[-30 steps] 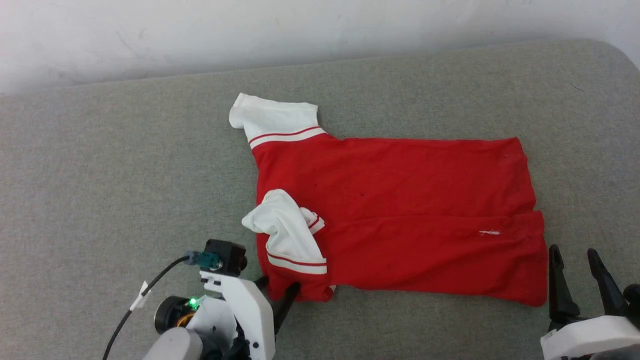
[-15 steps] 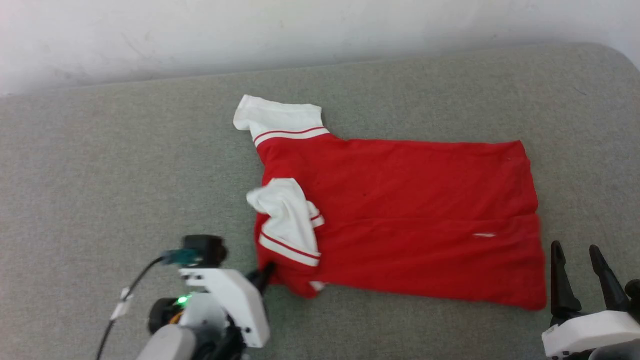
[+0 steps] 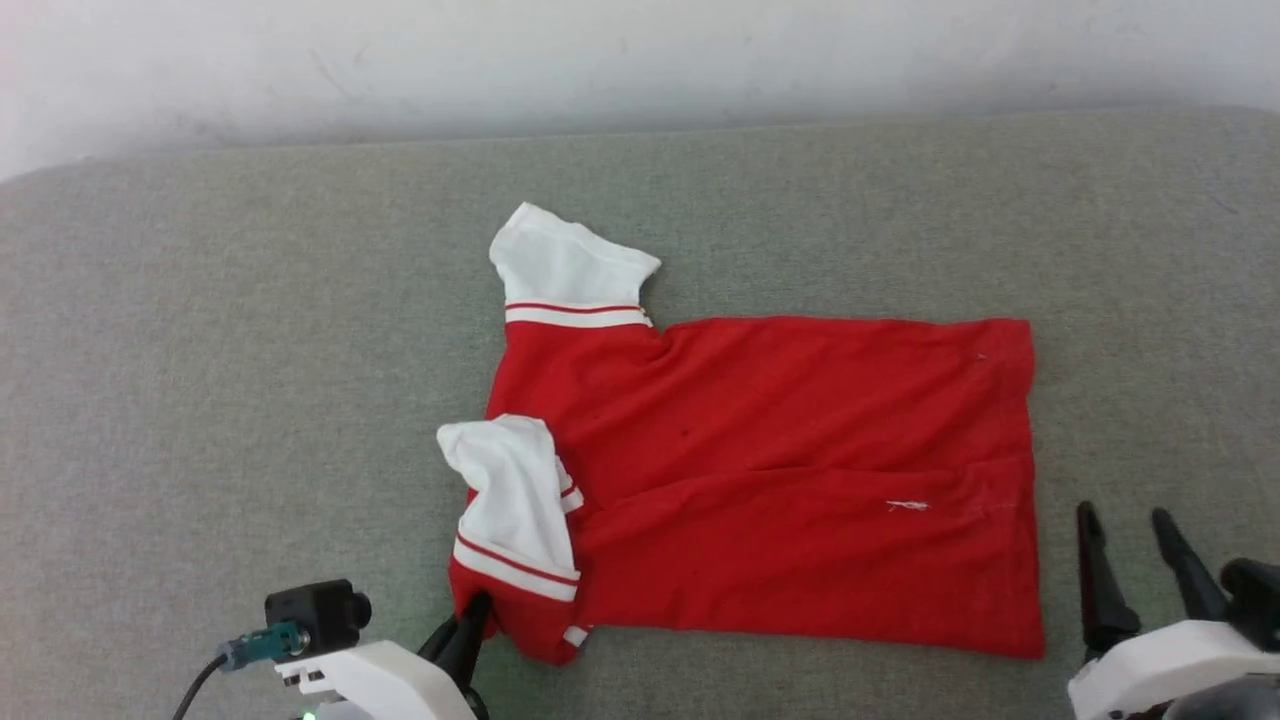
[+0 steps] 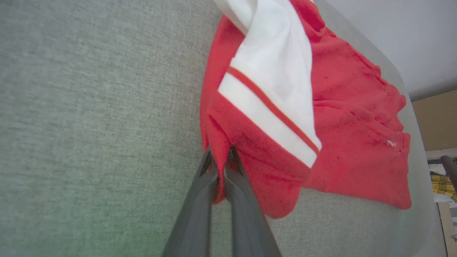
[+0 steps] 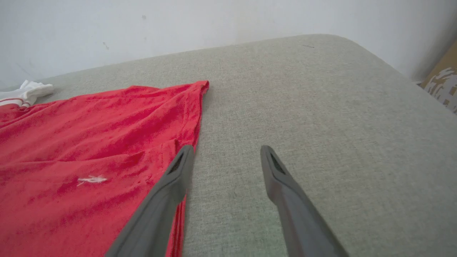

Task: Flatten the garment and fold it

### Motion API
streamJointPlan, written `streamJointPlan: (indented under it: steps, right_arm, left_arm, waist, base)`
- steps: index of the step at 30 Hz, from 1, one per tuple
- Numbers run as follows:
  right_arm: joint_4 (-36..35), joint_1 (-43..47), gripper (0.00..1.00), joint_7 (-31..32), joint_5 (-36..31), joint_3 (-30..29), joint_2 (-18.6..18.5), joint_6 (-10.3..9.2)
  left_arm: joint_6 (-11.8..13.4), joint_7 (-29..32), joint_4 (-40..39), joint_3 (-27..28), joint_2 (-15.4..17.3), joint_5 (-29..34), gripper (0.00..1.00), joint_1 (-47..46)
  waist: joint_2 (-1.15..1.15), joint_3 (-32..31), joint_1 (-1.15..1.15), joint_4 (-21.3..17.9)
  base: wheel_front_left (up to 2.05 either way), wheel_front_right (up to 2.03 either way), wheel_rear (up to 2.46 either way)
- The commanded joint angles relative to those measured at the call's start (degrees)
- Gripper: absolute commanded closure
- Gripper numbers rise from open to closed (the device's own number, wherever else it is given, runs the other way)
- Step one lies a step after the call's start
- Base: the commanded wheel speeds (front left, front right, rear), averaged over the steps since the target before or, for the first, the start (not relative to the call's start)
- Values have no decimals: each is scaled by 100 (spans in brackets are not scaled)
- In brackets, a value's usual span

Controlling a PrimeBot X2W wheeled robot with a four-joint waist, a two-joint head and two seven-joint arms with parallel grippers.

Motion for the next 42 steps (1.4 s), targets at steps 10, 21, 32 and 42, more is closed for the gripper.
streamJointPlan:
  steps: [10, 21, 32, 42]
  right_arm:
    - [142, 119, 0, 2038, 318, 486, 15, -4]
    - [-342, 164, 100, 2651, 656, 603, 15, -4]
    - [-909, 701, 100, 2999, 799, 217, 15, -4]
    - [-1134, 1254, 100, 3520, 913, -13, 15, -4]
  left_arm:
    - [-113, 0, 60, -153, -3, 93, 100, -410]
    - [-126, -67, 150, -118, 2, 64, 100, -523]
    - [219, -10, -422, 64, 138, -54, 100, 445]
    - [358, 318, -692, -81, 144, -295, 100, 1203]
  waist:
    - [0, 202, 0, 187]
    - [0, 168, 0, 70]
    - [0, -204, 0, -4]
    - [0, -407, 0, 113]
  base:
    - [0, 0, 0]
    - [0, 0, 0]
    - [0, 0, 0]
    - [0, 0, 0]
